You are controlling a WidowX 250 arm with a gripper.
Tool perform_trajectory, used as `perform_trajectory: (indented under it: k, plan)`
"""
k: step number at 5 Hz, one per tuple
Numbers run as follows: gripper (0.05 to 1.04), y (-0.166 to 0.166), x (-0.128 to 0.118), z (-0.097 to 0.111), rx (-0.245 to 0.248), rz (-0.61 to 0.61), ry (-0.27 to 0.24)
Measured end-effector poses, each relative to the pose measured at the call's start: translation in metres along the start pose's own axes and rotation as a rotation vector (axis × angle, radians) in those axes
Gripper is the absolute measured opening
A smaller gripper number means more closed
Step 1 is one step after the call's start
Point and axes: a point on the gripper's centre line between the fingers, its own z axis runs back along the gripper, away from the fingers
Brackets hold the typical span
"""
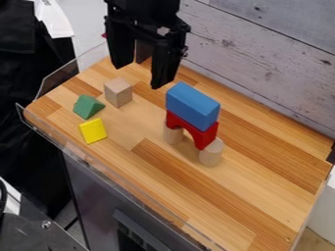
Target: Put the blue rectangle block on top of the cube
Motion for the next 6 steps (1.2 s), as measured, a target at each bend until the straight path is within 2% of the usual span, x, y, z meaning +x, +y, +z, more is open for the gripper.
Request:
perform_trajectory:
  k: [1,2,4,5,6]
  plan:
    - [0.999,0.0,-0.002,-0.006,-0.005,0.004,0.026]
    - [0.999,-0.011,0.003,-0.011,-0.096,0.173,-0.011]
    - [0.999,-0.022,0.016,0.016,-0.288,0.533,-0.189]
    - [0.999,-0.023,0.026,0.013,-0.299,0.807,-0.239]
    - [0.999,-0.03,0.032,0.008,-0.263,1.048,-0.272]
